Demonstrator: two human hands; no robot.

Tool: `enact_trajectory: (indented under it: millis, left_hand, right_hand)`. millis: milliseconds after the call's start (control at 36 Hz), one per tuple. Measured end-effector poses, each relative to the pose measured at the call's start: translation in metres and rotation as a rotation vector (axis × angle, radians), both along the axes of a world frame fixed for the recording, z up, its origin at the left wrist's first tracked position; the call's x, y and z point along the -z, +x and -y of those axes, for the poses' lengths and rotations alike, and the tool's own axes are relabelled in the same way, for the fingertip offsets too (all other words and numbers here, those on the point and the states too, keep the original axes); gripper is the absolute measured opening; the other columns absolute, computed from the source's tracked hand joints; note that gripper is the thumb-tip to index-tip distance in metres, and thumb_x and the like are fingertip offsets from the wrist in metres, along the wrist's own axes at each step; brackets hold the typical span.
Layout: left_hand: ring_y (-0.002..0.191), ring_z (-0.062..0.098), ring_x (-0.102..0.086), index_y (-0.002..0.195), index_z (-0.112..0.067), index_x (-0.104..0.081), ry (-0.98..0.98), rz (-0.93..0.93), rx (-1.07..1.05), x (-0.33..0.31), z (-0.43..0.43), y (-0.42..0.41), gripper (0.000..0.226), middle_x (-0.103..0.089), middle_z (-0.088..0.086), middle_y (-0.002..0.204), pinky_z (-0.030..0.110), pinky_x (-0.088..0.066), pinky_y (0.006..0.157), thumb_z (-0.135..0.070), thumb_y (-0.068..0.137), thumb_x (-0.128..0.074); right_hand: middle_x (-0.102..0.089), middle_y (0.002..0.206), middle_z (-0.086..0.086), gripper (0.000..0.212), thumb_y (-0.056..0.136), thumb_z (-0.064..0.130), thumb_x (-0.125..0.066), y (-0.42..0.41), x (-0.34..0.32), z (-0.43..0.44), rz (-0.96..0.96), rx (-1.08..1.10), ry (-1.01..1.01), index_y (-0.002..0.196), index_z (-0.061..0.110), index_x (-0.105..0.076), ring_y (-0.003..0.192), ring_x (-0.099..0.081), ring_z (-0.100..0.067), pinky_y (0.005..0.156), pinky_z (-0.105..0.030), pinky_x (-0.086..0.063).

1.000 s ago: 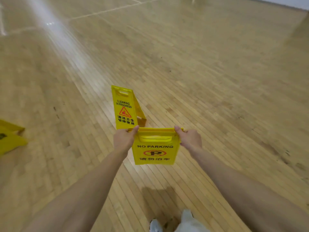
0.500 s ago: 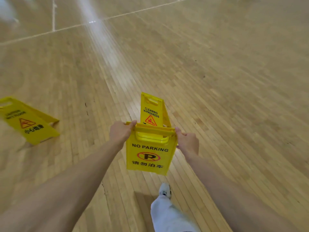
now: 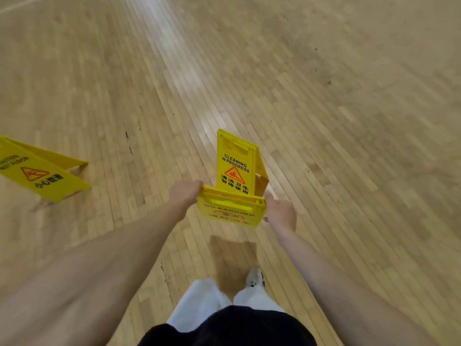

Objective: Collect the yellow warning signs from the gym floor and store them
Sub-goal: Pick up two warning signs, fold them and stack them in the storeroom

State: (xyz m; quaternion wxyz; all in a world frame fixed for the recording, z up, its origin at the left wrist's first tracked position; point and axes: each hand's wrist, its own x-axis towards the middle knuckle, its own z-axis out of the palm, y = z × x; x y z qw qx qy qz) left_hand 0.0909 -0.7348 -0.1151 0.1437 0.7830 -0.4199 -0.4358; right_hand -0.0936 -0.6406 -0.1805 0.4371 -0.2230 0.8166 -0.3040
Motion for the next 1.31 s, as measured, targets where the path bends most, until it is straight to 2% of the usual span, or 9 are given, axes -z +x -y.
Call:
enact_trajectory:
  millis: [167, 278, 389, 472, 639, 778, 972, 1194, 1306]
  left_hand:
    - [0.074, 0.027, -0.058, 0.071, -0.007, -0.057, 0.066, -0.022, -0.005, 0.029, 0.057, 0.007, 0.014, -0.053, 0.005, 0.068, 0.048, -0.055, 0.089, -0.020, 0.077, -0.061]
    - [0.083, 0.027, -0.057, 0.102, 0.001, -0.059, 0.109, -0.045, 0.051, 0.064, 0.103, 0.015, 0.046, -0.056, 0.011, 0.083, 0.042, -0.056, 0.085, -0.029, 0.067, -0.060]
    - [0.070, 0.023, -0.047, 0.078, -0.006, -0.054, 0.159, -0.008, 0.191, 0.085, 0.140, 0.018, 0.020, -0.048, 0.013, 0.082, 0.030, -0.035, 0.057, -0.026, 0.077, -0.059]
    - [0.069, 0.023, -0.044, 0.077, -0.008, -0.053, 0.189, 0.016, 0.255, 0.105, 0.166, 0.025, 0.020, -0.048, 0.011, 0.078, 0.028, -0.028, 0.052, -0.026, 0.081, -0.058]
    - [0.069, 0.023, -0.047, 0.081, -0.009, -0.063, 0.243, 0.004, 0.341, 0.148, 0.207, 0.022, 0.022, -0.051, 0.007, 0.071, 0.029, -0.033, 0.056, -0.030, 0.085, -0.060]
    - [0.062, 0.017, -0.045, 0.088, -0.011, -0.063, 0.271, 0.012, 0.355, 0.184, 0.235, 0.008, 0.025, -0.049, 0.004, 0.068, 0.028, -0.034, 0.055, -0.035, 0.089, -0.055]
    - [0.105, 0.035, -0.058, 0.069, -0.013, -0.047, 0.291, 0.016, 0.293, 0.218, 0.270, -0.018, 0.046, -0.052, 0.012, 0.102, 0.046, -0.045, 0.100, -0.048, 0.094, -0.031]
    - [0.092, 0.031, -0.055, 0.095, -0.006, -0.053, 0.241, 0.137, 0.249, 0.254, 0.303, -0.042, 0.055, -0.057, 0.016, 0.105, 0.036, -0.040, 0.077, -0.052, 0.095, -0.022]
    - [0.092, 0.027, -0.048, 0.101, -0.005, -0.055, 0.211, 0.139, 0.290, 0.261, 0.321, -0.058, 0.055, -0.053, 0.012, 0.106, 0.035, -0.035, 0.079, -0.048, 0.097, -0.022]
  right_hand:
    - [-0.069, 0.087, -0.012, 0.054, 0.082, 0.061, -0.049, 0.008, 0.017, 0.049, 0.040, 0.038, 0.064, 0.056, 0.016, -0.063, 0.090, -0.067, -0.035, 0.081, -0.051, -0.056]
    - [-0.071, 0.083, -0.010, 0.060, 0.076, 0.066, -0.053, 0.016, 0.037, 0.079, 0.078, 0.107, 0.144, 0.067, 0.009, -0.069, 0.082, -0.069, -0.031, 0.078, -0.049, -0.058]
    - [-0.071, 0.089, -0.008, 0.064, 0.073, 0.068, -0.053, 0.032, 0.056, 0.109, 0.119, 0.214, 0.218, 0.086, 0.008, -0.069, 0.082, -0.071, -0.026, 0.083, -0.047, -0.058]
    - [-0.071, 0.085, -0.005, 0.049, 0.085, 0.055, -0.055, 0.041, 0.072, 0.132, 0.172, 0.282, 0.248, 0.087, 0.008, -0.071, 0.064, -0.068, -0.016, 0.086, -0.046, -0.057]
    - [-0.072, 0.106, -0.010, 0.045, 0.087, 0.051, -0.058, 0.039, 0.112, 0.170, 0.242, 0.429, 0.267, 0.101, 0.010, -0.070, 0.077, -0.070, -0.022, 0.086, -0.042, -0.059]
    - [-0.063, 0.098, -0.007, 0.051, 0.089, 0.059, -0.051, 0.024, 0.139, 0.199, 0.312, 0.483, 0.288, 0.093, 0.010, -0.062, 0.089, -0.067, -0.023, 0.075, -0.031, -0.057]
    - [-0.057, 0.136, -0.009, 0.082, 0.080, 0.075, -0.047, 0.000, 0.181, 0.226, 0.528, 0.514, 0.258, 0.137, 0.016, -0.048, 0.119, -0.058, -0.024, 0.087, -0.033, -0.053]
    - [-0.065, 0.122, -0.011, 0.087, 0.073, 0.084, -0.040, -0.028, 0.202, 0.266, 0.553, 0.418, 0.283, 0.126, 0.018, -0.056, 0.106, -0.066, -0.024, 0.086, -0.034, -0.055]
    - [-0.068, 0.117, -0.006, 0.095, 0.063, 0.090, -0.038, -0.044, 0.211, 0.288, 0.498, 0.400, 0.307, 0.124, 0.021, -0.058, 0.100, -0.068, -0.024, 0.086, -0.036, -0.056]
